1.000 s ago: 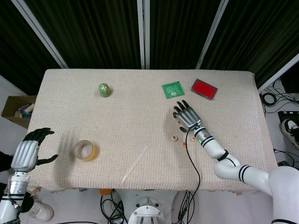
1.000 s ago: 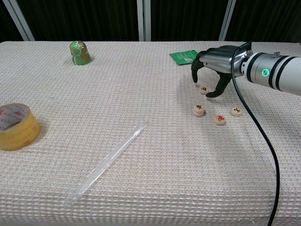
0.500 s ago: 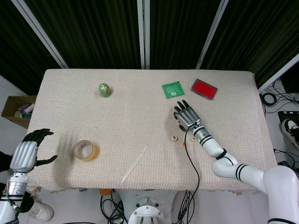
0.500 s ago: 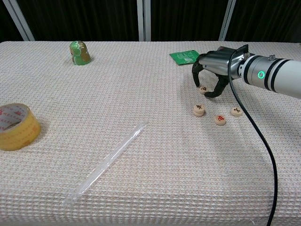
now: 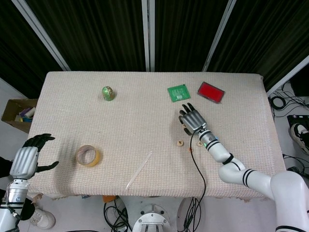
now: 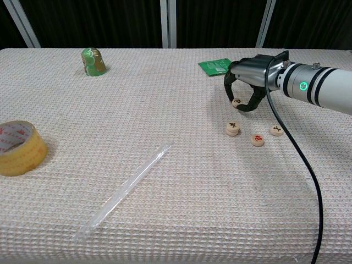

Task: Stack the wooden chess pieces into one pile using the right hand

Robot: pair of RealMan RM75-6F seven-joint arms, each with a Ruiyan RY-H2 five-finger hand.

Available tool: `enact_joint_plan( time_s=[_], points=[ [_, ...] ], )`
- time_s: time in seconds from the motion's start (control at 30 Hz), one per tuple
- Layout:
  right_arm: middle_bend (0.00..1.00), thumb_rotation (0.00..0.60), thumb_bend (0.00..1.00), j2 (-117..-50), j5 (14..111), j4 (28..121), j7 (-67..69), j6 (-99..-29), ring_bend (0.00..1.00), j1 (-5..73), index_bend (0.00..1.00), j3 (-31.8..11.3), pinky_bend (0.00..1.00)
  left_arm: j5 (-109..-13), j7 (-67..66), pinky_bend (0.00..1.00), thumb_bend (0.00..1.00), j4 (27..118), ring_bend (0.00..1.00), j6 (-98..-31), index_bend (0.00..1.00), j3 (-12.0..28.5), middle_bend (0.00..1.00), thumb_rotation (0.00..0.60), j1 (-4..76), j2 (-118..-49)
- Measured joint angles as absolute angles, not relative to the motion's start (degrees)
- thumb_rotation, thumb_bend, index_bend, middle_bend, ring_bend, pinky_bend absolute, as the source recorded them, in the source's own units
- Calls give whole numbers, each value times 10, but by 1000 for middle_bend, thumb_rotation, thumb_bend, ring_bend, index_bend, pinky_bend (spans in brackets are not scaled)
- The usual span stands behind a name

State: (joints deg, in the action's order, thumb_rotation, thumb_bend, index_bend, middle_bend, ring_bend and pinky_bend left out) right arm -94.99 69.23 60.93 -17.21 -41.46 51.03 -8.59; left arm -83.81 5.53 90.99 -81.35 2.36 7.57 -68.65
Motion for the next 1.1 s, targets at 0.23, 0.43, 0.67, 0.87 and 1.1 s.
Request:
enact_joint_plan(
  time_s=[0.23,0.43,0.67,0.87,1.1],
  points=[
    [238,600,348,-892,716,702,-182,-447,0,496,537,-78,0,-840,53,213,0,912,165,-811,267,24,189,600,78,-686],
    [240,600,347,-825,761,817,-202,-477,0,480,538,-52,0,-843,53,213,0,913,165,-814,267,24,189,600,77,-687],
    [237,600,348,-824,793,837,-230,-483,0,471,541,-22,0,-845,54,213,0,912,165,-815,266,21,189,600,75,-689],
    [236,600,347,-848,794,814,-235,-480,0,472,538,-21,0,-844,57,213,0,909,165,-815,266,21,189,600,74,-690],
    [233,600,346,-859,801,803,-233,-481,0,474,527,-22,0,-843,58,213,0,908,165,-814,266,21,189,600,74,-691]
  ],
)
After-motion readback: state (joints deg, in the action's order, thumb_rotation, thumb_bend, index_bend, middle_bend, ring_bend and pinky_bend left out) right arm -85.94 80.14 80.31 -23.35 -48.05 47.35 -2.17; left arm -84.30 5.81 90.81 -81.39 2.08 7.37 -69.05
